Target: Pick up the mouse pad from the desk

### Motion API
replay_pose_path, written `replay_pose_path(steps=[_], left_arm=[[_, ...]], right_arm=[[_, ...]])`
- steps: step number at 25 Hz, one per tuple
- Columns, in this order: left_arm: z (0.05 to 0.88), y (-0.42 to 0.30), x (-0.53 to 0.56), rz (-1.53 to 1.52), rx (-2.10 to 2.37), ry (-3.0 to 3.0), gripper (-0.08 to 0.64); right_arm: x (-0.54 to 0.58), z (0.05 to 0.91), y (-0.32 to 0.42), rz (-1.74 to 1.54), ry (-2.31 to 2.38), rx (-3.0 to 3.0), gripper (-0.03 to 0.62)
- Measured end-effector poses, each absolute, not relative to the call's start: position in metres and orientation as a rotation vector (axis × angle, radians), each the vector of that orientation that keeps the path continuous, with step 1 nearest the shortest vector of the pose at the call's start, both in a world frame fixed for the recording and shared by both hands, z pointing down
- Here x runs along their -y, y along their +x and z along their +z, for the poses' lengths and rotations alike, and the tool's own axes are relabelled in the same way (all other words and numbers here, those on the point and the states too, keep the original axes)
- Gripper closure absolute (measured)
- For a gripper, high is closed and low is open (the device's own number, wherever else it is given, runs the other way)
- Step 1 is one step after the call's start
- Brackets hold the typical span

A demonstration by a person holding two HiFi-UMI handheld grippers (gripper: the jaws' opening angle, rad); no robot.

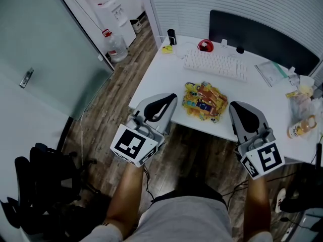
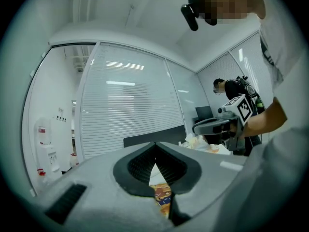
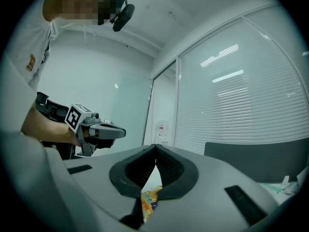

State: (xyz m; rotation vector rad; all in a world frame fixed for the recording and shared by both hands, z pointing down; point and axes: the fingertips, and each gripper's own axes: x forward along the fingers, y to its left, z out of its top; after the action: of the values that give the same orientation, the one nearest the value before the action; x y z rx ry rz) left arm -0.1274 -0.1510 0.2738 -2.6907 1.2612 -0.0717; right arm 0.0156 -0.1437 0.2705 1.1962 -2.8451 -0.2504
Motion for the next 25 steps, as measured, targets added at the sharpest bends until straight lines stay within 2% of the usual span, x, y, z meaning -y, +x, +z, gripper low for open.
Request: replay_pose_path(steps=[25], left_arm=[[0.346, -0.078, 0.248, -0.326, -1.328, -2.748, 0.545]], right_arm=[[0.242, 0.336, 0.054, -0.102, 1.043, 2.747, 0.578]])
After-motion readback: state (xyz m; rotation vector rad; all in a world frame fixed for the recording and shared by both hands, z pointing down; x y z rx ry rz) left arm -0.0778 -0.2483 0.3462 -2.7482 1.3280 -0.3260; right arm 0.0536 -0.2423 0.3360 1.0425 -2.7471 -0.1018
